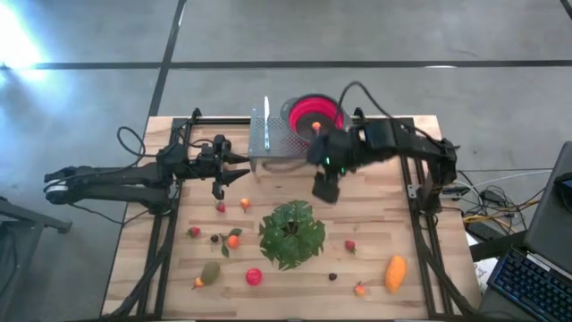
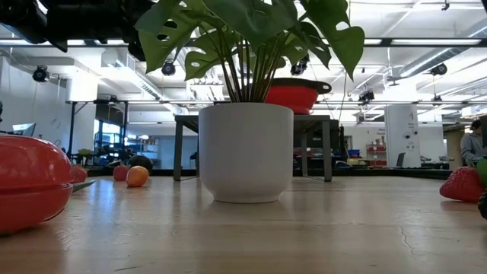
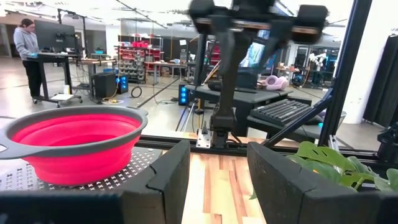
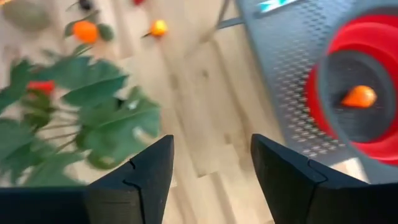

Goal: Pick & Place Fruit
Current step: Put the yellow mango into the red strainer bowl on the shelf

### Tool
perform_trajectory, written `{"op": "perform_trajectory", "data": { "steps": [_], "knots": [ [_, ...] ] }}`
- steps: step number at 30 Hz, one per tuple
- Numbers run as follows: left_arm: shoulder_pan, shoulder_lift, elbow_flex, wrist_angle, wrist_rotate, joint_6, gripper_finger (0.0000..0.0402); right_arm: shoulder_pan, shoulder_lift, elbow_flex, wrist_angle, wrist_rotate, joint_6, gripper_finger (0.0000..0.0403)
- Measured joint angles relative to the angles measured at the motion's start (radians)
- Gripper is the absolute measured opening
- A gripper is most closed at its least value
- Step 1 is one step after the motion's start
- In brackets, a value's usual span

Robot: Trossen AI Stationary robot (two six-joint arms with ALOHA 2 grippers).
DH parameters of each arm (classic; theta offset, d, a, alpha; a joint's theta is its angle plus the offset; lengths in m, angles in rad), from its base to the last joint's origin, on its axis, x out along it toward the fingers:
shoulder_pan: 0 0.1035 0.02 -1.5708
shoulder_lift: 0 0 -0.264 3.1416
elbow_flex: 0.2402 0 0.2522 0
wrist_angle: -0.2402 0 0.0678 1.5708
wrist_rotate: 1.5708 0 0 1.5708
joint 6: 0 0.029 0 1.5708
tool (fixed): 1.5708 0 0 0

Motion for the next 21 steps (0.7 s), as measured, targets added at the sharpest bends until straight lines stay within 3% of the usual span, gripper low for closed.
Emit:
{"op": "perform_trajectory", "data": {
  "steps": [9,21],
  "knots": [
    [0.000,0.000,0.000,-0.004,0.000,0.000,0.0167,0.203,0.000,-0.071,0.000,0.005,0.137,0.0214],
    [0.000,0.000,0.000,-0.010,0.000,0.000,0.0167,0.389,-0.001,-0.259,0.000,0.004,0.406,0.0231]
  ]
}}
